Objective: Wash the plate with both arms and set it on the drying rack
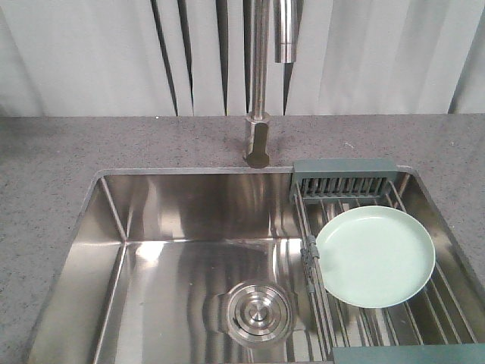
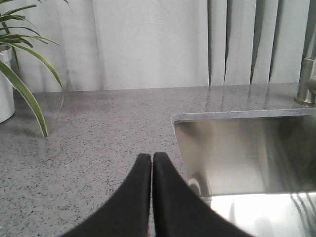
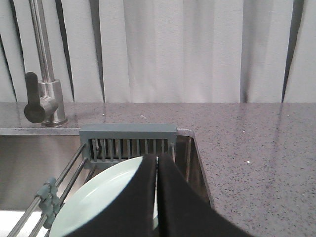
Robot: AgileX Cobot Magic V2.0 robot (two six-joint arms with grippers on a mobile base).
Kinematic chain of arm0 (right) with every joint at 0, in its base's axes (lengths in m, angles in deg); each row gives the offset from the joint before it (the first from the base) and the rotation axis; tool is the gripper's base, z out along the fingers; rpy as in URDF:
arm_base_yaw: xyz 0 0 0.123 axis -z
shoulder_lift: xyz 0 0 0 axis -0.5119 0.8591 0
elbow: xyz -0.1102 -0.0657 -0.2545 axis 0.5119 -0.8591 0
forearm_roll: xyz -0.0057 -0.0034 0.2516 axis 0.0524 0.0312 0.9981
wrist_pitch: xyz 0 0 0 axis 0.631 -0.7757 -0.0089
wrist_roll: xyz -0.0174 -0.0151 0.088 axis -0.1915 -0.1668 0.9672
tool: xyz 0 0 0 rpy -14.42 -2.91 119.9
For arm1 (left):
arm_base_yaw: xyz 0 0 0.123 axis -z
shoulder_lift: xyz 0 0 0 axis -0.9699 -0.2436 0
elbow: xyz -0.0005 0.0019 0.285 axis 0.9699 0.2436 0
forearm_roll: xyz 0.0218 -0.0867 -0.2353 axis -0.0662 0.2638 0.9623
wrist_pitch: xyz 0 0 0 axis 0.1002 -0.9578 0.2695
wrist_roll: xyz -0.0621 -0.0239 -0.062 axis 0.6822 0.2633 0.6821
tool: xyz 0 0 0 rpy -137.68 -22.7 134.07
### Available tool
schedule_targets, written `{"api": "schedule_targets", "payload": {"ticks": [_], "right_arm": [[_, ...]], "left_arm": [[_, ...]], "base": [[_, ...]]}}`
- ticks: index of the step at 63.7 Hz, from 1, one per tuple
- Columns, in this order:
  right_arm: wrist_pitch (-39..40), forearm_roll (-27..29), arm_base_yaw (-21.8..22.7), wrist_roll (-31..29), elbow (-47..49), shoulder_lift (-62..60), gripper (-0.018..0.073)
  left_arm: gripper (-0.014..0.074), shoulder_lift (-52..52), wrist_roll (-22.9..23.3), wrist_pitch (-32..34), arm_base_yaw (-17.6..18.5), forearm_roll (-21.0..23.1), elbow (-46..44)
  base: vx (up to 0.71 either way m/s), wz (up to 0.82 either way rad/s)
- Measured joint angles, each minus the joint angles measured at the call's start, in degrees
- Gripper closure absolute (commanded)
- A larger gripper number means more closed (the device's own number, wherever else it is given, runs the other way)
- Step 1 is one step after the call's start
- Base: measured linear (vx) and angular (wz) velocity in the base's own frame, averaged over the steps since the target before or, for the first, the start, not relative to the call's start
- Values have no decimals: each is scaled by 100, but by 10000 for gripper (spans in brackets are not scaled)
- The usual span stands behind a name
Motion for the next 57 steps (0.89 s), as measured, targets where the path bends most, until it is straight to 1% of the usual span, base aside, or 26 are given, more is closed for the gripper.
{"api": "schedule_targets", "payload": {"ticks": [57], "right_arm": [[17, -28, 0, 0, 0, 0, 564]], "left_arm": [[602, 0, 0, 0, 0, 0, 0]], "base": [[0, 0]]}}
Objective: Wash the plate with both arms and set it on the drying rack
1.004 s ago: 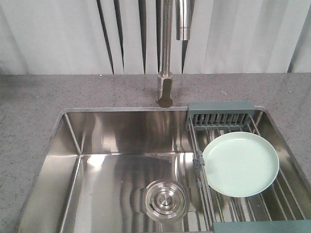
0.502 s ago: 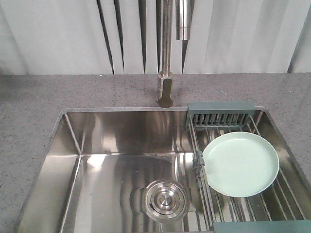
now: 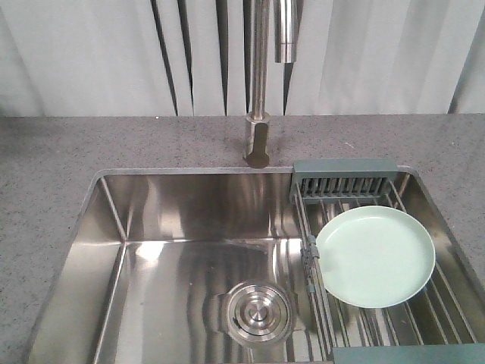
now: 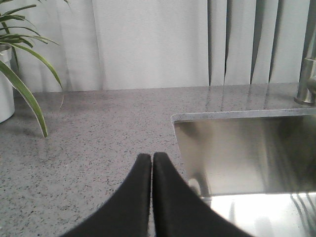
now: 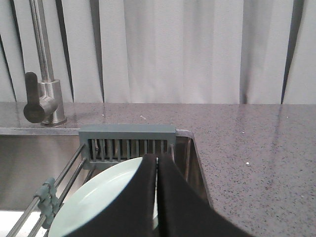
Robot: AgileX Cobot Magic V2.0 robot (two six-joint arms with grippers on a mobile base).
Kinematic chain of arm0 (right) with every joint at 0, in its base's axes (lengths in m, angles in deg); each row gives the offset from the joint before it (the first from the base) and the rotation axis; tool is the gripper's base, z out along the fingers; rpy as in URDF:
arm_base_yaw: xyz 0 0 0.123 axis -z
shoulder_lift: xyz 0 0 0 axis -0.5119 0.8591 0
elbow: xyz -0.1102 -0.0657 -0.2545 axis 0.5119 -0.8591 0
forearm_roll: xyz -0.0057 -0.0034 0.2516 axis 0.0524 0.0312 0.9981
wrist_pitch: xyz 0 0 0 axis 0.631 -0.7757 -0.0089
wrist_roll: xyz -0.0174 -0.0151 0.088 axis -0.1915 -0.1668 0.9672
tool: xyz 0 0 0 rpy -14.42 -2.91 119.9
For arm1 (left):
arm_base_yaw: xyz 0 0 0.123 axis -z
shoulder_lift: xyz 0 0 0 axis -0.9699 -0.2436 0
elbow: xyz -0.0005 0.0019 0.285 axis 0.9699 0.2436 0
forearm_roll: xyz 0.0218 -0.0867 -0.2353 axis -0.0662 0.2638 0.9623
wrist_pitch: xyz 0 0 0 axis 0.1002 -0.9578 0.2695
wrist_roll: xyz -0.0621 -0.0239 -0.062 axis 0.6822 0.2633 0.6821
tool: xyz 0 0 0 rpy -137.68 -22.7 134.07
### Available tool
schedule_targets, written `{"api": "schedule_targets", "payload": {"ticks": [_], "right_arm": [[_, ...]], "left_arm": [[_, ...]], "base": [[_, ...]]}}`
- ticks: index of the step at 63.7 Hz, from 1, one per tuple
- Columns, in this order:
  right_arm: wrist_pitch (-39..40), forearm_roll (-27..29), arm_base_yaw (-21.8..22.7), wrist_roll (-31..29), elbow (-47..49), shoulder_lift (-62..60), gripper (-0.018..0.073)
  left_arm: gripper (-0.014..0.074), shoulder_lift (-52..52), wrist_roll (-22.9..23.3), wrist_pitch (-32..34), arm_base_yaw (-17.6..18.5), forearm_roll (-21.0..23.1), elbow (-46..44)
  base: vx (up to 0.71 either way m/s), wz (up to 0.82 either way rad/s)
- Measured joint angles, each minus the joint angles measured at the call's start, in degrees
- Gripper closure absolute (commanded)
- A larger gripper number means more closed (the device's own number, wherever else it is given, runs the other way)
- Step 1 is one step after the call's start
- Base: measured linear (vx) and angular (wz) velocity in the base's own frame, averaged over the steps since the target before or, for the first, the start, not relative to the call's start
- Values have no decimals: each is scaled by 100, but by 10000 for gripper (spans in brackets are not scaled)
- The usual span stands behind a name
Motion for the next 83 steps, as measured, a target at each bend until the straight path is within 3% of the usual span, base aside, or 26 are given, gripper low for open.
{"api": "schedule_targets", "payload": {"ticks": [83], "right_arm": [[11, 0, 0, 0, 0, 0, 564]], "left_arm": [[602, 0, 0, 0, 0, 0, 0]], "base": [[0, 0]]}}
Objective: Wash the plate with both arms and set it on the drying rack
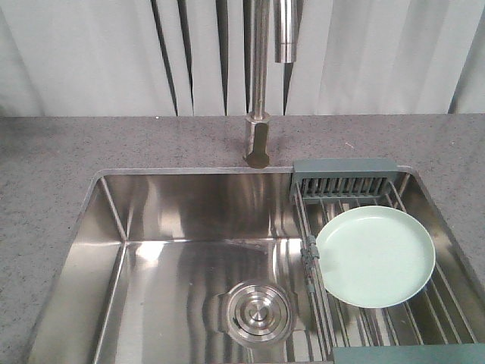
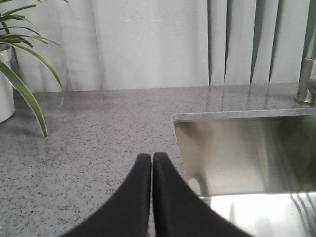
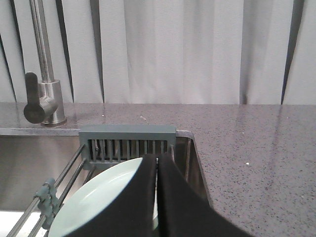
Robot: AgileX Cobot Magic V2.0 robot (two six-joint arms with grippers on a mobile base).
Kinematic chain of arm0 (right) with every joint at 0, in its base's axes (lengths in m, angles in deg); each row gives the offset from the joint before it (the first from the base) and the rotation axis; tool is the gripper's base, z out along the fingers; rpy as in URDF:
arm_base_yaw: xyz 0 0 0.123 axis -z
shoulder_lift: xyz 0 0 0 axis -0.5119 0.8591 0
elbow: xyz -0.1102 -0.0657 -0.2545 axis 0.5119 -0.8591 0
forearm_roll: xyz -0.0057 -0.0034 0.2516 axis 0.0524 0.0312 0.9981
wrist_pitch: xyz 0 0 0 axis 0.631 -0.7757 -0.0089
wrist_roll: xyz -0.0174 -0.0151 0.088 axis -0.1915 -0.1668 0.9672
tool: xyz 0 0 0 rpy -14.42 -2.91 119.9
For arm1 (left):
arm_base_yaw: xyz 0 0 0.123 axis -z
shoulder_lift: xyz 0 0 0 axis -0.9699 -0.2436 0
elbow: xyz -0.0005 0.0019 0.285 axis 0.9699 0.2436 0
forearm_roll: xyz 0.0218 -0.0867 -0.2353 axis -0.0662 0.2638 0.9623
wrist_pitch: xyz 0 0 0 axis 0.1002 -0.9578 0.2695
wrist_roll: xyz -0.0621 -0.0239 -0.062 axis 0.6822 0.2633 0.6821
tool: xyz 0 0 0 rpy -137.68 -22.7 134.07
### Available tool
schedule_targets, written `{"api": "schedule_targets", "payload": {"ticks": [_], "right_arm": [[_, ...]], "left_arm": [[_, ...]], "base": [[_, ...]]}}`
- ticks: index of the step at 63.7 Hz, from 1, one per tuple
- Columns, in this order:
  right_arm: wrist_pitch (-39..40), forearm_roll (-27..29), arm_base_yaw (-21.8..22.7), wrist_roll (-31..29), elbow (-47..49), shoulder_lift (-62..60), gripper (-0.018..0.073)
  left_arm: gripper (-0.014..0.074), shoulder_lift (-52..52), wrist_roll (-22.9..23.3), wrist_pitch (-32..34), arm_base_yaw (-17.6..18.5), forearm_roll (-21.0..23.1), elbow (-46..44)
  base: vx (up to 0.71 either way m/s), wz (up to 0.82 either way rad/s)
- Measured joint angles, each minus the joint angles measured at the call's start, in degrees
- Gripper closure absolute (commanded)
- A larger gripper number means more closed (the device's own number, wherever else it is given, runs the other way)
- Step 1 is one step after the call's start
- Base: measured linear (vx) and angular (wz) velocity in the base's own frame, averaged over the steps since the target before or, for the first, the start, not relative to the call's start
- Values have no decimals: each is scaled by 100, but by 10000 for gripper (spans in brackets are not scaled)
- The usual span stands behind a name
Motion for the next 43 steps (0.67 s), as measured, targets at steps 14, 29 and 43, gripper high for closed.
{"api": "schedule_targets", "payload": {"ticks": [14, 29, 43], "right_arm": [[0, 0, 0, 0, 0, 0, 564], [0, 0, 0, 0, 0, 0, 564], [0, 0, 0, 0, 0, 0, 564]], "left_arm": [[602, 0, 0, 0, 0, 0, 0], [602, 0, 0, 0, 0, 0, 0], [602, 0, 0, 0, 0, 0, 0]], "base": [[0, 0], [0, 0], [0, 0]]}}
